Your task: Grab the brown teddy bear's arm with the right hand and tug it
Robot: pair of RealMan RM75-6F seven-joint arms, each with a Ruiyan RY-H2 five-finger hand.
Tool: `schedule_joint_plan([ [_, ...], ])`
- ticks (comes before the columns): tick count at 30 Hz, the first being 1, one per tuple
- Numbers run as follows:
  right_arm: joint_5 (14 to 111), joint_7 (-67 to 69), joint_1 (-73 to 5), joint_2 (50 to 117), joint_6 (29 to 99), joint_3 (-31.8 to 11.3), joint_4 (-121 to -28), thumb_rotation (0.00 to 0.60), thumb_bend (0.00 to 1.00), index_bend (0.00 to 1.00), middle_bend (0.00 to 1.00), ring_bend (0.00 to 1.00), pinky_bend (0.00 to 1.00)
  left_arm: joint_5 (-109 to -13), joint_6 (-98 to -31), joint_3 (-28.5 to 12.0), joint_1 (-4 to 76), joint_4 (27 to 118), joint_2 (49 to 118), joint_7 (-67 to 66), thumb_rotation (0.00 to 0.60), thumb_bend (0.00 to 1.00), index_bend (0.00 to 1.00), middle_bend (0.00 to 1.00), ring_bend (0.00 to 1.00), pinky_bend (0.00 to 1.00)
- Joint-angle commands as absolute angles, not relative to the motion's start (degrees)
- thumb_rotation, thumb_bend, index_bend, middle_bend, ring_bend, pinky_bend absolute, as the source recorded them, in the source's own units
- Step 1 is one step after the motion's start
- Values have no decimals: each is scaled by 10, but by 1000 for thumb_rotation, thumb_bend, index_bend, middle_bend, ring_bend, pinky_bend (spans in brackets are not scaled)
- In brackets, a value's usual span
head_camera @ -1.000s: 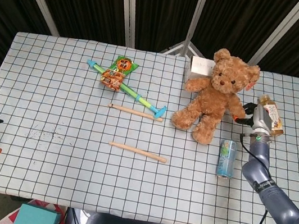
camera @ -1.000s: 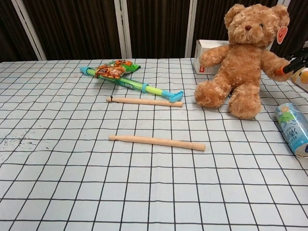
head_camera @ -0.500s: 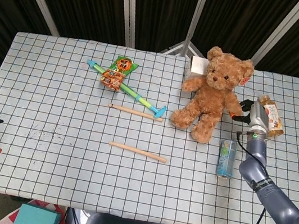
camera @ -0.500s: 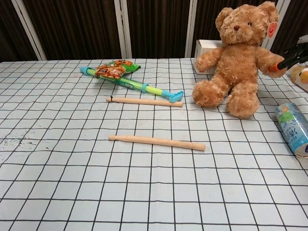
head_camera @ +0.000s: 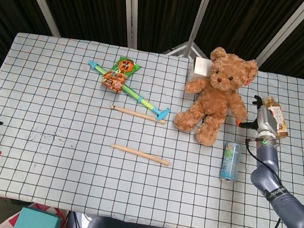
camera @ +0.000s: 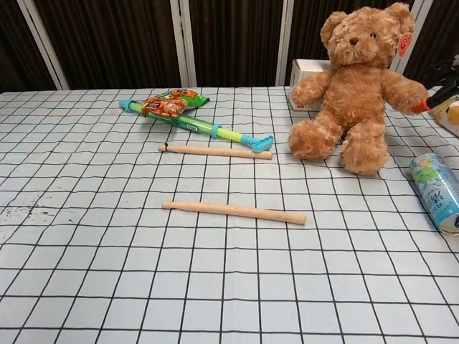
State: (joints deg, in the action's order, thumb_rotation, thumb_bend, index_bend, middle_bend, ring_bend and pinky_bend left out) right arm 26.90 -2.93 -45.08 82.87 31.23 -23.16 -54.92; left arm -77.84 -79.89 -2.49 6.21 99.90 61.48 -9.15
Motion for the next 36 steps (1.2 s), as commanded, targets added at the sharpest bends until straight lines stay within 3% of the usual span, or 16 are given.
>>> schedule_joint_plan([
  [1,288,-13,-412,781,318,-220,-612,600,246,0,156,134,0,-781,-798,-23,62,1000,614,-90,600,313,222,0,0,118],
  [7,388,43,-296,688,418,-207,-785,600,246,14,169,143,0,-794,-796,-17,63,1002,611,-82,600,313,222,0,0,118],
  [11,505,52,-194,660,591,-163,-900,600,246,55,197,168,0,-806,-797,-13,62,1002,607,-71,600,313,222,0,0,118],
  [16,658,4,-105,683,781,-83,-937,600,246,132,197,168,0,-824,-799,-6,60,1003,600,-51,600,313,222,0,0,118],
  [20,781,-23,-73,705,869,-30,-888,600,246,189,197,159,0,-832,-800,-3,59,999,595,-33,600,313,221,0,0,118],
  [26,848,-59,-59,717,922,-15,-838,600,247,185,178,61,0,-830,-802,-7,60,994,592,-27,600,313,221,0,0,118],
  [29,844,-69,-56,695,893,2,-846,600,246,141,127,4,0,-826,-801,-10,60,993,592,-26,600,313,221,0,0,118],
  [36,836,-69,-56,660,860,8,-878,600,246,121,119,0,0,-825,-798,-9,62,992,595,-33,600,312,221,0,0,118],
])
